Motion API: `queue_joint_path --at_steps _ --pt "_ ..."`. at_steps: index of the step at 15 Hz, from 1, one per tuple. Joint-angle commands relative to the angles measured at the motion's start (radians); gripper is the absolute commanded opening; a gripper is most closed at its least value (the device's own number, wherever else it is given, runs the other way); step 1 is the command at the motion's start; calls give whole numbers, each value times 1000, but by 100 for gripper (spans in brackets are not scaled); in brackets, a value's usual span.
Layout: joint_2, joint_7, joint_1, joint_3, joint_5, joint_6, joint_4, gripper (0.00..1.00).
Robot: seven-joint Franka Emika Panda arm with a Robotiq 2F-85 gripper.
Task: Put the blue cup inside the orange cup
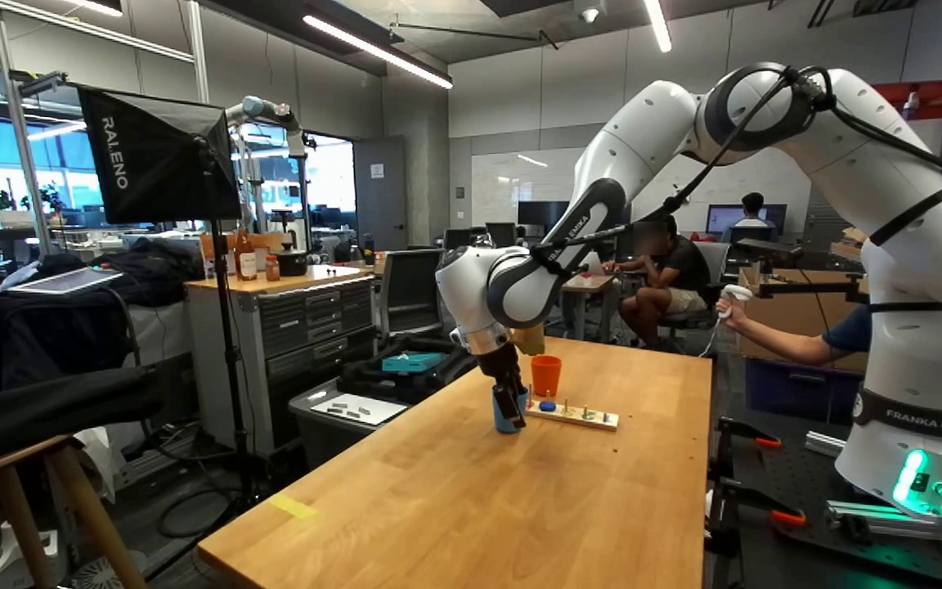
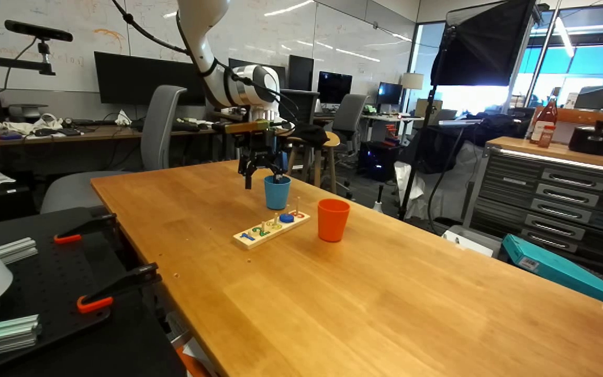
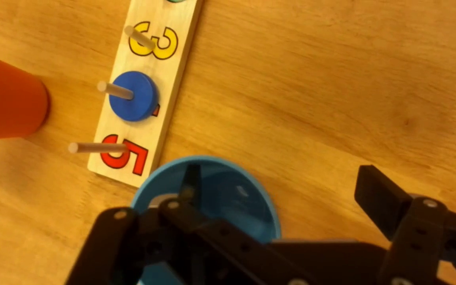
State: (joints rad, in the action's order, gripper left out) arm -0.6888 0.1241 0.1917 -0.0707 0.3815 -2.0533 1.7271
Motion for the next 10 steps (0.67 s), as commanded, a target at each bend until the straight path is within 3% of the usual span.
queue_joint_path --at_steps 1,3,10 --pt "-38 -19 22 15 -19 20 -60 73" --pt "-39 -21 21 14 -24 21 -67 71" --pt "-34 -24 15 22 -20 16 -85 16"
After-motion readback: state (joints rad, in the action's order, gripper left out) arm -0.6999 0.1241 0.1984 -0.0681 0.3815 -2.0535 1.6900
